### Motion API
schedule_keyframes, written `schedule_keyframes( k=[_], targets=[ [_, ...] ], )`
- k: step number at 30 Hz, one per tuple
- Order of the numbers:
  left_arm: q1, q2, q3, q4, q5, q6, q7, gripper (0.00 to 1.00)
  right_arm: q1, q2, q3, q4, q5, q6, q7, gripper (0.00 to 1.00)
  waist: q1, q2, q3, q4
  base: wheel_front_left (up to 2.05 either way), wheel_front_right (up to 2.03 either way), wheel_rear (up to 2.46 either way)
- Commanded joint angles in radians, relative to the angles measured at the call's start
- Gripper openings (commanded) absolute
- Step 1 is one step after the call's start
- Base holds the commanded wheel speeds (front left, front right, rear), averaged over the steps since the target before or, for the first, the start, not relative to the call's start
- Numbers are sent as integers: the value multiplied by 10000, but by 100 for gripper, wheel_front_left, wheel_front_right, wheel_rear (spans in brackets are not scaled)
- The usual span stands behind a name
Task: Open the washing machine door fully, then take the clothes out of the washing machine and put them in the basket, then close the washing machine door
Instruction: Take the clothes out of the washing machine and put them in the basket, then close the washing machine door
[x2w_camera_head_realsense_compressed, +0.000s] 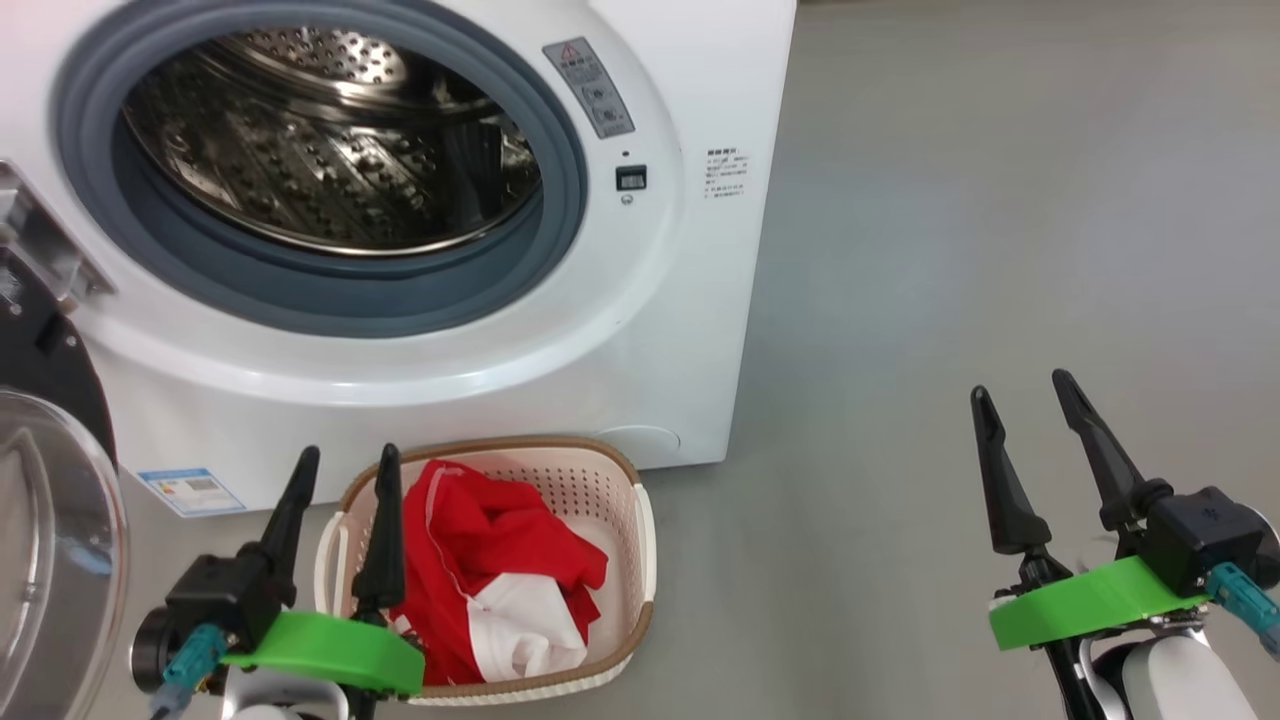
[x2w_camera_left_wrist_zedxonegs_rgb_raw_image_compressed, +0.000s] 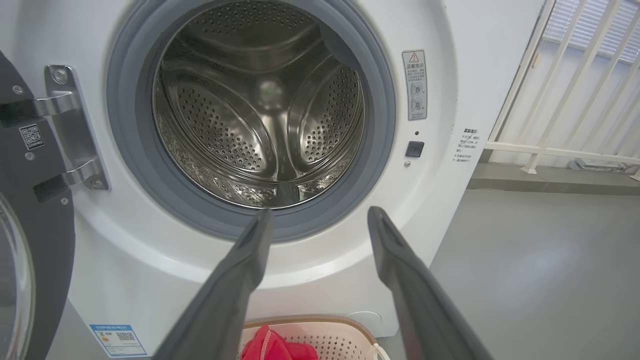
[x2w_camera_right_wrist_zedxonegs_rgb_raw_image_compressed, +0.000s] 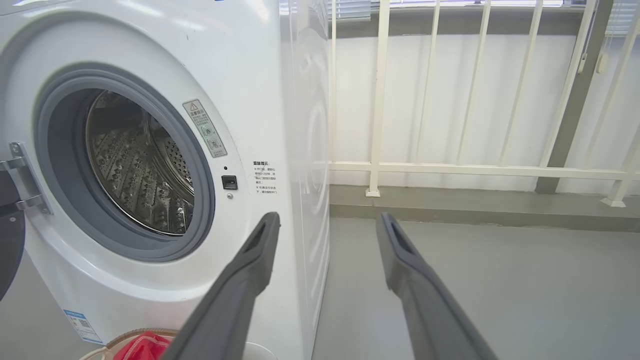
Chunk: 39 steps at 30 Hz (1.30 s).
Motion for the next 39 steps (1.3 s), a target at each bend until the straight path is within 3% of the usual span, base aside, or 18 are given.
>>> schedule_keyframes(
  k=[1,24,39],
  targets=[
    [38,203,323,-377,70,83,-59,100,6,-18,134,-326,-124,62,-63,100,0,0,-247,87,0,0,0],
    [834,401,175,-1050,127,522,276,100,731,-18,5,-611,-141,62,-63,100,0,0,-624,168,-4,2,1],
    [981,467,-16,-1168,98,559,260,100,835,-18,32,-577,-194,62,-63,100,0,0,-816,261,-125,118,7]
  ],
)
